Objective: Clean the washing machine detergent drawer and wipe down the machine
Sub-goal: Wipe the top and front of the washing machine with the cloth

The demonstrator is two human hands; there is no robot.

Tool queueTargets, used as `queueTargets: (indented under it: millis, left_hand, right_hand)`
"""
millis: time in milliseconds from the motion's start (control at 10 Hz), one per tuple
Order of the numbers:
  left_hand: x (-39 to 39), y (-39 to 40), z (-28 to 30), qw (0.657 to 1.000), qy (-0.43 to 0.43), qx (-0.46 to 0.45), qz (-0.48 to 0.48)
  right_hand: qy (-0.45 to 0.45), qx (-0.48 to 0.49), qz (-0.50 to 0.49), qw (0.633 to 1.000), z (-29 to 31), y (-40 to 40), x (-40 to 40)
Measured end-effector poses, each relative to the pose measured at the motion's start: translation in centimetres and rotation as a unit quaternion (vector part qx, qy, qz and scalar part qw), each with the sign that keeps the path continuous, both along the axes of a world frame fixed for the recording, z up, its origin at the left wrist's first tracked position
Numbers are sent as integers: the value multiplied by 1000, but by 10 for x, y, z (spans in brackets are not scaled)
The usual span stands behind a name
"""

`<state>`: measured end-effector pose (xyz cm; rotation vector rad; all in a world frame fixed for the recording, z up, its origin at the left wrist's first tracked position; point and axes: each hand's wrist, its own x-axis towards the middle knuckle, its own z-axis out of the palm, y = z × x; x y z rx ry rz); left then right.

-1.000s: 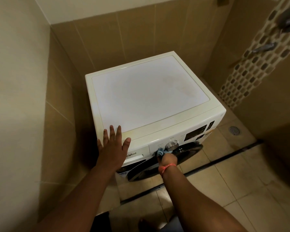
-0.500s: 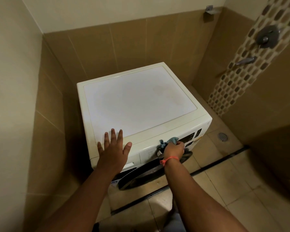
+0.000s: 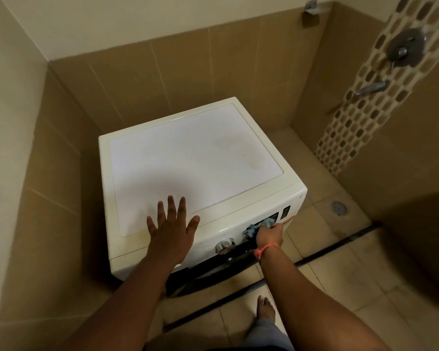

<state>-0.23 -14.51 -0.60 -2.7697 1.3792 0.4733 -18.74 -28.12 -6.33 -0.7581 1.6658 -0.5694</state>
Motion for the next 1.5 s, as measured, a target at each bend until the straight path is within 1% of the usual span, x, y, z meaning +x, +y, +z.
queueTargets:
  millis: [100,200,300,400,500,600,700,800,900,1000,1100,1200,1300,1400,1500]
  left_hand:
    - [-10,-21,1,1000,3,5,12]
    - [-22,-42,6,1000,3,-1,6]
    - [-31,-62,9,1000,14,-13,19]
    - [-38,-75,8,999,31,-14,38]
    - [-48,-76,7,998,39,-6,38]
    - [-52,-70,9,999,34,-2,31]
    - [-50,-60,12,999,35,3,36]
    - [-47,-48,14,999,29,1,30]
    - [-43,-37,15,999,30,3,21]
    - [-39,-27,17,1000,22,7,8]
    - [-35,-14,18,1000,10,0,-13]
    - [-30,-3,19,1000,7,-2,-30]
    - [-23,10,16,999,3,-2,-35]
    - [-16,22,10,999,5,3,-38]
    - [-11,31,5,999,-3,15,-44]
  right_hand:
    - [-98,80,-48,991,-15,-7,-4]
    - [129,88,273,949,-10,-13,8]
    - [7,102,149,984,-2,-17,12]
    - [10,56,151,987,3,-6,16]
    - [24,62,130,989,-4,-6,8]
    - [-5,124,163,979,-10,-16,2]
    - [44,181,204,961,-9,-29,4]
    - [198,22,377,904,0,-14,17]
    - [14,55,82,995,12,1,24]
    - [-26,69,17,997,9,12,24]
    - [105,80,242,961,5,13,19]
    - [116,119,236,957,18,6,24]
    - [197,-12,320,927,25,20,32]
    - [0,-7,-22,1000,23,38,35]
    - [7,-34,-23,999,12,41,37]
